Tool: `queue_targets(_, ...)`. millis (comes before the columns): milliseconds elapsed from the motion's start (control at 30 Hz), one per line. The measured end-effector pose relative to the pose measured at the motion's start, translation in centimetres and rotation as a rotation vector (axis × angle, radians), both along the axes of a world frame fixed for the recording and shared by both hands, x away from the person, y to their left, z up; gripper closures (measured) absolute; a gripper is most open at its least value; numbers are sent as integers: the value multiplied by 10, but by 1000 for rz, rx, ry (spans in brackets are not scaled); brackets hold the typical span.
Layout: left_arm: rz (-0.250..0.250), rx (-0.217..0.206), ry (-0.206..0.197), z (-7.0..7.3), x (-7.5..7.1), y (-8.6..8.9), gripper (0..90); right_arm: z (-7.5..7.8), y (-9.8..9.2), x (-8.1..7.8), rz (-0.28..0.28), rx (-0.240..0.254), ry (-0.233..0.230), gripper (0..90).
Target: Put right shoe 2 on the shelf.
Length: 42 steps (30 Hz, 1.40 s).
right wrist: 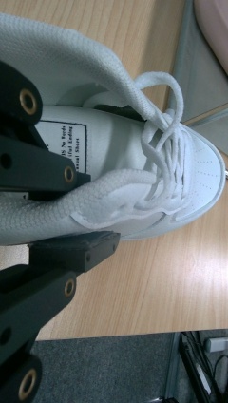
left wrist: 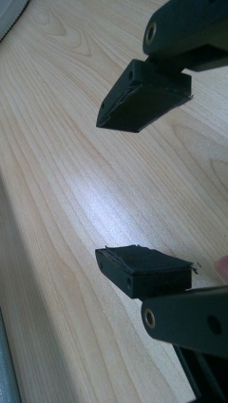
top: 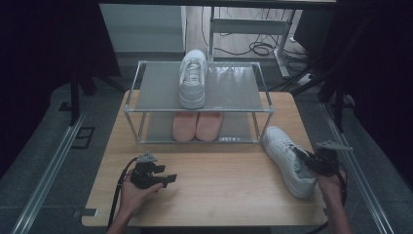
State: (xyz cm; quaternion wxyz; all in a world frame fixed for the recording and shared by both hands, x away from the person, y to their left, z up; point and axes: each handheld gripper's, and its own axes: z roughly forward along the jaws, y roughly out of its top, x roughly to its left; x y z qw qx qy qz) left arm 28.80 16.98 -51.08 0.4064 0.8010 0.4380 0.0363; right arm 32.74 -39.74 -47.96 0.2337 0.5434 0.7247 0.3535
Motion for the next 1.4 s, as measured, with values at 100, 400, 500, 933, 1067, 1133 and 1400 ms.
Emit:
queue_targets(100,0,0,1,0,0,0,330,0,-1,-1,-4,14,-10,789)
queue_targets(400,-1,1,3,-1,1,0,330,4,1,-10,-23,29,-59,796)
queue_targets(500,-1,-1,5,-1,1,-1,330,7,-2,-17,-38,51,-83,798)
queue_targets(933,-4,-2,9,-2,1,-1,330,21,1,-51,-38,129,-154,798)
queue_targets(1067,-5,-1,7,-2,1,-2,330,24,5,-60,-28,135,-166,798)
queue_targets(1133,-4,-1,7,-2,1,-1,330,25,8,-65,-23,138,-175,798)
queue_targets(1400,-1,-4,3,0,0,0,330,28,20,-76,4,155,-203,798)
